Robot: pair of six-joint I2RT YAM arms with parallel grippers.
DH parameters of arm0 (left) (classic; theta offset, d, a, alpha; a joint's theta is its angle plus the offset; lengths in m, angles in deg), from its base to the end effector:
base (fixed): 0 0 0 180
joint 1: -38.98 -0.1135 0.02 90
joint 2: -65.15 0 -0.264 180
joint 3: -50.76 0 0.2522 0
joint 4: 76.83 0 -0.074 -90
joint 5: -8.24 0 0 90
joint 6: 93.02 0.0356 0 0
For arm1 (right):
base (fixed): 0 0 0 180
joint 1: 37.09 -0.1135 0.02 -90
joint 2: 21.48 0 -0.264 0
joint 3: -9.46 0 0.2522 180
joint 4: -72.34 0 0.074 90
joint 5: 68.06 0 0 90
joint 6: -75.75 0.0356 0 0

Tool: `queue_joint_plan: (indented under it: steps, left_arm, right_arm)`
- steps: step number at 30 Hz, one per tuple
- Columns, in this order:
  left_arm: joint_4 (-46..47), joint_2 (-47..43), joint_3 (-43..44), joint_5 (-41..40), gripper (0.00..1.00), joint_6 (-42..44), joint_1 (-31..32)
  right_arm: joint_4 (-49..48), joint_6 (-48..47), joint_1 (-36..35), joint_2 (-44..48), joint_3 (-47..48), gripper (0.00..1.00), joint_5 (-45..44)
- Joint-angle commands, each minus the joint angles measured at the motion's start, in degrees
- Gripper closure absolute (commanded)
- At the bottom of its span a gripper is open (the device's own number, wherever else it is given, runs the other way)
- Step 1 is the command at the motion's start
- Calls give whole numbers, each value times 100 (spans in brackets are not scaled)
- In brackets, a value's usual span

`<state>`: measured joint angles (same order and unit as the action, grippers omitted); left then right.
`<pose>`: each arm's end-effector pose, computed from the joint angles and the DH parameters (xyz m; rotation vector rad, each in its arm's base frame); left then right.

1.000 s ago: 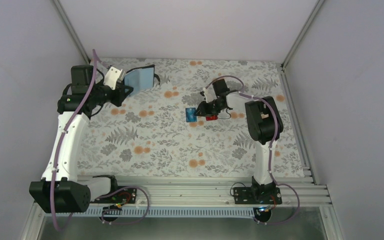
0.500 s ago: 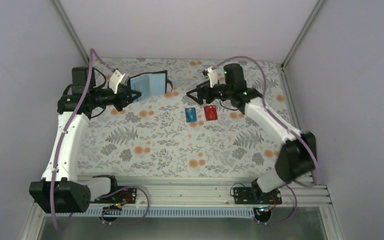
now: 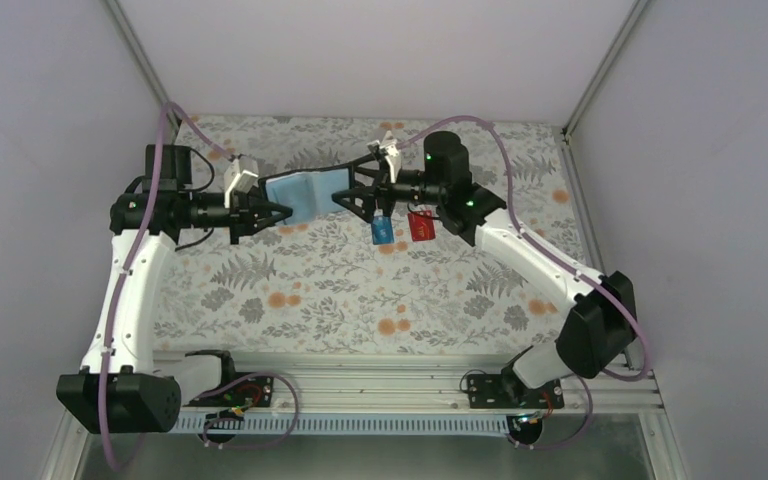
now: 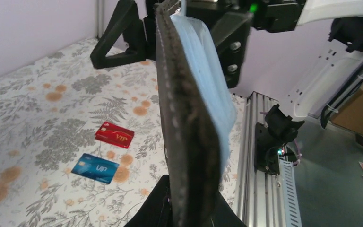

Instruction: Take the credit cards out of the card holder

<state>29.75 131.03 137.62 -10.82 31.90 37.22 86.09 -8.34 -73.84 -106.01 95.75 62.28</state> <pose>0.2007 -0.0275 0.3769 0.9995 1.7173 -1.0994 0.2633 0.2254 0.3630 -0.9955 1.5939 1.1470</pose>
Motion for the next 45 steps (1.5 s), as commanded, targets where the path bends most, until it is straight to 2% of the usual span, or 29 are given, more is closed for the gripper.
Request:
queue_joint_plan:
  steps: [1,2,6,7,10,13,24,26,28,31,38,45]
  left_arm:
    - [-217,-84,154,526,98,522,0]
    - [-213,-83,157,526,98,518,5]
    - [-188,-75,136,513,95,501,9]
    - [-191,-84,134,509,91,503,9]
    - [-261,-102,168,545,73,587,9]
    - [-473,-109,264,648,67,859,9]
    - [-750,-198,345,771,69,1380,-4]
    - [-446,-201,316,599,69,1006,0]
    - [204,-203,180,100,70,140,0]
    - [929,-172,-66,-734,77,-674,0]
    - [946,-139,-72,-579,76,-729,13]
    - [1057,-117,-173,-595,65,-828,18]
  right_arm:
    - [-50,-136,-132,-62,323,10,552]
    - [-80,-176,-150,-91,332,22,791]
    - [-12,-187,-176,-218,440,91,1077]
    - [55,-208,-168,-229,473,95,1032]
    - [176,-264,-97,-216,455,96,1077]
    - [192,-292,30,-111,354,96,1190]
    - [403,-459,115,105,369,96,1436]
    - [355,-384,115,76,394,96,1540]
    - [303,-322,113,44,418,96,1683]
    - [304,-311,79,18,469,96,1771]
    - [306,-282,24,36,492,96,1769]
    - [202,-90,-43,-109,571,96,1805]
